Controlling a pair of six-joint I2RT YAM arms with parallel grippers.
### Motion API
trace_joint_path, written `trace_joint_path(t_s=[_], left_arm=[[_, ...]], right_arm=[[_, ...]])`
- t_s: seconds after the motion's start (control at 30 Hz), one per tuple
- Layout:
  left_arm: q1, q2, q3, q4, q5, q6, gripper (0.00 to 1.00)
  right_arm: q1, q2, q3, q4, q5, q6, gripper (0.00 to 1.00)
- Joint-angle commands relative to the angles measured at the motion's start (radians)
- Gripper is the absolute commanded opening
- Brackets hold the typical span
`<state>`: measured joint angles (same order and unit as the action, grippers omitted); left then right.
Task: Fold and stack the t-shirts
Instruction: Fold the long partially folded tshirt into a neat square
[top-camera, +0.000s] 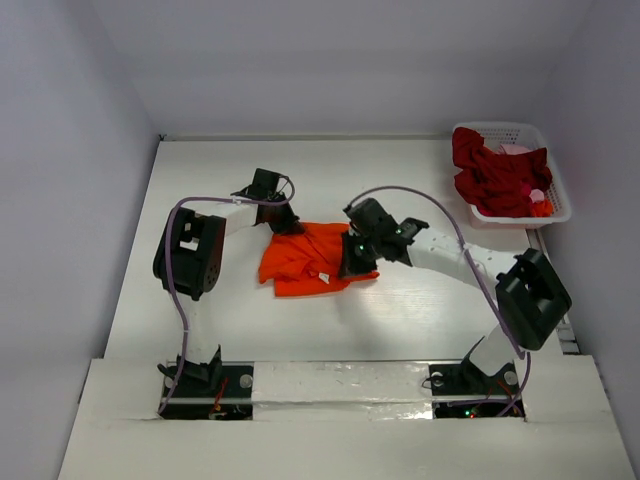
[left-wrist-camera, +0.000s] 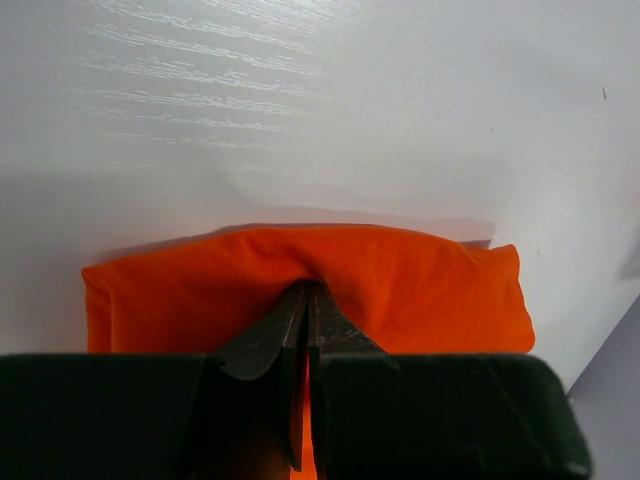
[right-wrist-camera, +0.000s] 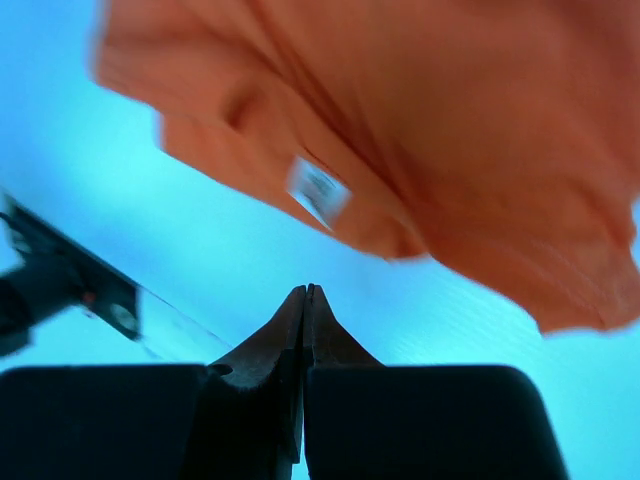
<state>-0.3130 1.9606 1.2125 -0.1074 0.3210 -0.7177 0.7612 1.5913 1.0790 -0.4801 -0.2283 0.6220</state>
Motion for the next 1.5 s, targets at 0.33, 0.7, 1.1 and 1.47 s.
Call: trace_joint_path(t_s=[0.33,0.7,1.1,1.47], left_arm=[[0.008,0.003,-0.03,-0.098,-0.103,0.052,0.0],[0.008,0.006,-0.01,-0.107,-0.097,0.054,0.0],[0.008,0.0,-0.008,-0.109,-0.094,0.05,0.0],[0.008,0.008,-0.01,-0.1,-0.085,0.047,0.0]], right_arm=[[0.01,0.349,0.423,0.011,-0.034,-0.047,0.0],[0.001,0.423,0.472,0.02,-0.034,-0.068,0.0],[-0.01,0.458,0.559,-0.028,-0.016,-0.097,0.0],[-0.01,0.49,0.461,0.044,-0.04,-0.084,0.0]])
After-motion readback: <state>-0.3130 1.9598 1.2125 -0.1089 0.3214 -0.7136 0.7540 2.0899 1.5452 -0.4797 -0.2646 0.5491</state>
